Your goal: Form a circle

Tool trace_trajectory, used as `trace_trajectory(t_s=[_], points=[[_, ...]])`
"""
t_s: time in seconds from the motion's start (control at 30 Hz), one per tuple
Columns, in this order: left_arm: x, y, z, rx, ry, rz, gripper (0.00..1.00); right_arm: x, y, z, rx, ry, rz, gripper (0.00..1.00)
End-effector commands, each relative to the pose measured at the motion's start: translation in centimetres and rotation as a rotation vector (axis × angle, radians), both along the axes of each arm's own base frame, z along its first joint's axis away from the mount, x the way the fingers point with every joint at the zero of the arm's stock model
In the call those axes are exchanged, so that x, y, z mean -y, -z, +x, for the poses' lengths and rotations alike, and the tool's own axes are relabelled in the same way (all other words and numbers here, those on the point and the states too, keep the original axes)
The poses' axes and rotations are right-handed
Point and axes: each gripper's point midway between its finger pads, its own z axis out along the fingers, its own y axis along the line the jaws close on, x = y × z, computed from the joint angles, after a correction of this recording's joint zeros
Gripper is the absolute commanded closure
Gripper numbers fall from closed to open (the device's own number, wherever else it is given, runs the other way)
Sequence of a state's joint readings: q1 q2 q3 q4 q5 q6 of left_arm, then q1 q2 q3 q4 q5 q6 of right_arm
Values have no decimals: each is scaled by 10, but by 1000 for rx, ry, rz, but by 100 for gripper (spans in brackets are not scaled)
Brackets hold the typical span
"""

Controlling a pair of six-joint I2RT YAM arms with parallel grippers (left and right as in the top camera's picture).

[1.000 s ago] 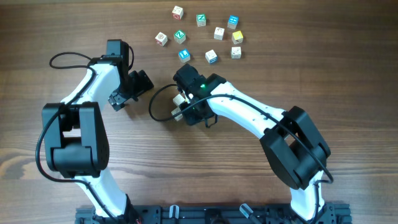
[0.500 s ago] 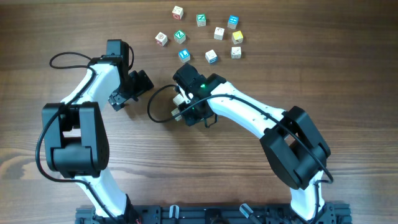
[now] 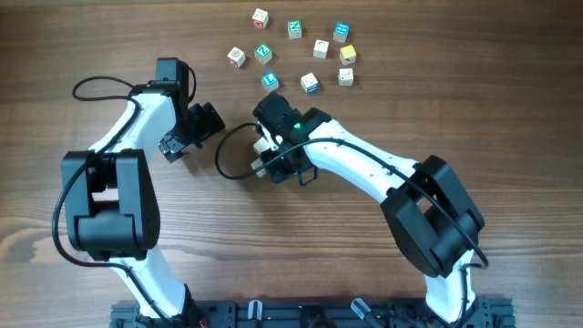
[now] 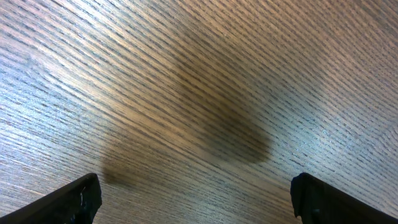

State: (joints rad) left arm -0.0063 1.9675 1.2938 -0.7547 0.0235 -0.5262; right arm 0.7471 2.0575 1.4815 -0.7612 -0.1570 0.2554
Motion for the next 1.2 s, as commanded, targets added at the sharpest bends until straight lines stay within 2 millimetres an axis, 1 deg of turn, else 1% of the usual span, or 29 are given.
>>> trace_trajectory(t_s=[0.0, 0.1, 0.2, 0.23, 0.3, 0.37, 0.47, 0.5, 0.53, 0.57, 0.6, 0.63, 0.77, 0.83, 0.9, 1.17], points=[[-3, 6, -3, -15, -10, 9, 0, -3, -5, 0, 6, -20, 21, 64], [-3, 6, -3, -15, -10, 9, 0, -2, -5, -1, 2, -19, 18, 63], [-3, 6, -3, -15, -10, 9, 0, -2, -5, 0, 4, -18, 19, 54], [-3, 6, -3, -15, -10, 9, 0, -3, -5, 1, 11, -13, 20, 53], [-3, 6, -3, -15, -10, 9, 0, -1, -7, 11, 36, 67, 11, 50], [-3, 6, -3, -15, -10, 9, 0, 1, -16, 20, 81, 83, -7, 47], [-3, 6, -3, -15, -10, 9, 0, 3, -45, 39, 178, 111, -2, 36], [-3, 6, -3, -15, -10, 9, 0, 9, -57, 48, 217, 134, -3, 34], [-3, 6, -3, -15, -10, 9, 0, 17, -62, 55, 242, 159, -15, 29], [-3, 6, -3, -15, -10, 9, 0, 26, -65, 61, 259, 185, -33, 21], [-3, 6, -3, -15, -10, 9, 0, 35, -65, 68, 267, 208, -49, 7], [-3, 6, -3, -15, -10, 9, 0, 43, -64, 72, 268, 225, -58, 0], [-3, 6, -3, -15, -10, 9, 0, 70, -61, 89, 263, 291, -73, 0], [-3, 6, -3, -15, -10, 9, 0, 77, -61, 93, 265, 300, -78, 0], [-3, 6, -3, -15, -10, 9, 0, 80, -62, 96, 268, 309, -76, 0], [-3, 6, -3, -15, -10, 9, 0, 78, -63, 98, 277, 310, -68, 0]])
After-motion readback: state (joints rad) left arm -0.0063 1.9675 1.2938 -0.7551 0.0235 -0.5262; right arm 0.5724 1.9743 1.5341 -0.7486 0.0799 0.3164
